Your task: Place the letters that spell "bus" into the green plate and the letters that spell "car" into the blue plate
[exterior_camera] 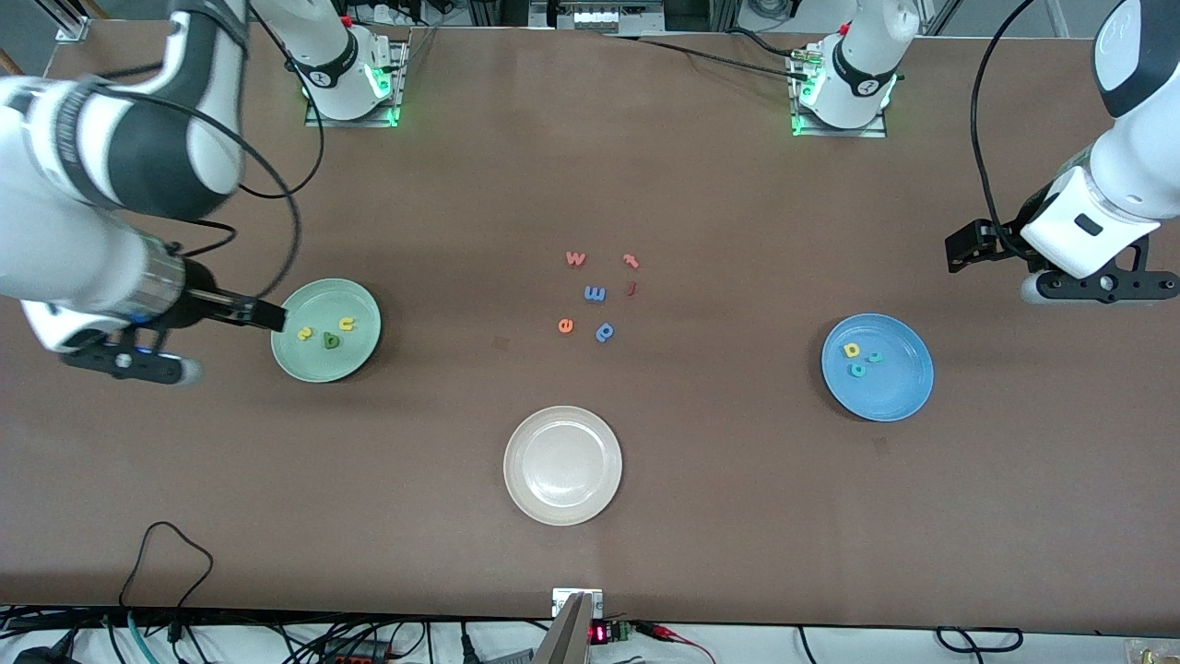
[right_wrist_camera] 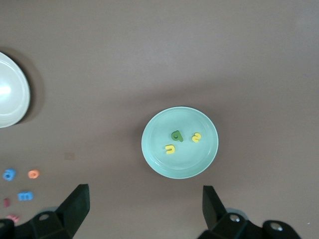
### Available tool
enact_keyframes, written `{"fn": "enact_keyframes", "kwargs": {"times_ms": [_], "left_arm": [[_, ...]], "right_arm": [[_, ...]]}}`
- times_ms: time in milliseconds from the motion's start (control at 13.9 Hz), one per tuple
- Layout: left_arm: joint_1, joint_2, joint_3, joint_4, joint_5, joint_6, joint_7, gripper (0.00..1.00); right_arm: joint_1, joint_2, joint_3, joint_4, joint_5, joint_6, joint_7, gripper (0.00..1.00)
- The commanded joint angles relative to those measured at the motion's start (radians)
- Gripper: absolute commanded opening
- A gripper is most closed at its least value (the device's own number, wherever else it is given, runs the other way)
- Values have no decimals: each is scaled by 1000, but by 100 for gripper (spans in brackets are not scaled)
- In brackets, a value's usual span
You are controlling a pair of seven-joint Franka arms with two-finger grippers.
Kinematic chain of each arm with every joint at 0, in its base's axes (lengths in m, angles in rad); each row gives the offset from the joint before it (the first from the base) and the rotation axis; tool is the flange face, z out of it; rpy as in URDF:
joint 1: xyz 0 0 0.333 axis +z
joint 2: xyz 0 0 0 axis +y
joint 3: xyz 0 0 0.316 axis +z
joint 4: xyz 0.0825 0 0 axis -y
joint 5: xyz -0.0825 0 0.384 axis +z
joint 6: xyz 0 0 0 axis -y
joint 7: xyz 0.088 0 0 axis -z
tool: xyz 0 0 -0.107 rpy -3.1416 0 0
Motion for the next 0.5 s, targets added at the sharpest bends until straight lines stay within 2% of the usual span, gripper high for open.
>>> {"fn": "enact_keyframes", "kwargs": {"times_ms": [0, 72, 216, 288, 432], "left_arm": [[-1, -9, -13, 5, 21, 4, 18, 100], [1, -11, -13, 4, 21, 3, 18, 100], [-1, -11, -15, 5, 21, 3, 18, 100], [-1, -11, -15, 4, 21, 1, 18, 100], [-1, -9, -15, 5, 21, 4, 18, 100]], "right_arm": [[-229, -94, 225, 84, -72, -67, 12, 100], [-315, -134, 319, 86, -122, -69, 8, 100], [-546, -198, 590, 78, -278, -73, -52, 100], [-644, -220, 704, 63, -342, -70, -92, 100], [-818, -255, 873, 11, -392, -61, -130, 100]]}}
